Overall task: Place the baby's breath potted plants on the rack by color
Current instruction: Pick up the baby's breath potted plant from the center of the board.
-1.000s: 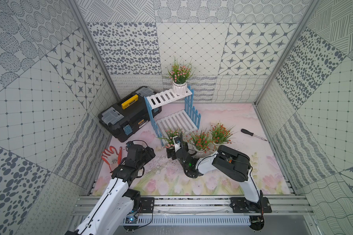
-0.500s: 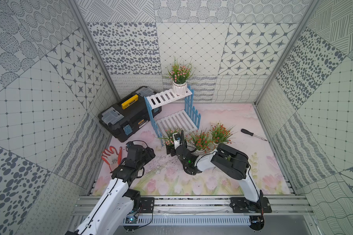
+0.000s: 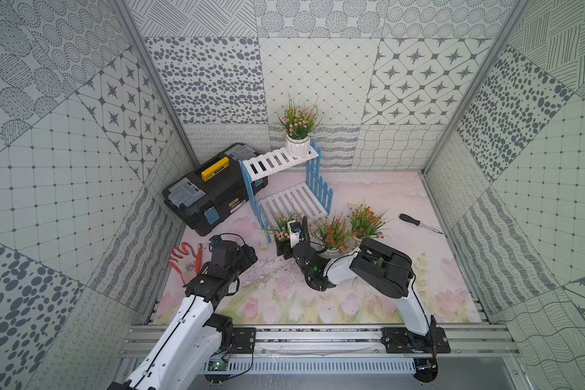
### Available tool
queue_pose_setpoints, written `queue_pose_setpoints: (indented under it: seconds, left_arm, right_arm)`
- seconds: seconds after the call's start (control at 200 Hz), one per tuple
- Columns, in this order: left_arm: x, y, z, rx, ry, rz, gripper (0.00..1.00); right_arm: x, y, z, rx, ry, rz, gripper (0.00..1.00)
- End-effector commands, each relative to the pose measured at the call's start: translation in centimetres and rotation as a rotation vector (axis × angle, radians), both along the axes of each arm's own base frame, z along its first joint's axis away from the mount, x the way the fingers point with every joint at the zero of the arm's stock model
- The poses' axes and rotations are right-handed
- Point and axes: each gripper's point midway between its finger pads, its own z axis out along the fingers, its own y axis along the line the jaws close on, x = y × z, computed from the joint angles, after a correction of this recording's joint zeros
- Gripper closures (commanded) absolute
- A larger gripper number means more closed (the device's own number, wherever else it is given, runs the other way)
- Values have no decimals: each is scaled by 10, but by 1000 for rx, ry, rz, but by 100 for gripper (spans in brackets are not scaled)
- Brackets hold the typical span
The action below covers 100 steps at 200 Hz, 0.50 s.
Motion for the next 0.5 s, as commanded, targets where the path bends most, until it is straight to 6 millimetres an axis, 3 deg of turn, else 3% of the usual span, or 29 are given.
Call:
queue_pose_setpoints:
  seconds: [0.0,0.345,0.495]
  left_arm:
    - [2,-2,1,-9,-13,-7,13]
    - [3,-3,-1,-10,-11,-7,13]
    - [4,-3,0,-13,-13,-6,13]
  right_arm:
    - [-10,-10,-1,-75,7,30,33]
    - [-31,-17,45,-133,-10,136,33]
    - [-41,-15,80,-111,-16,203,32]
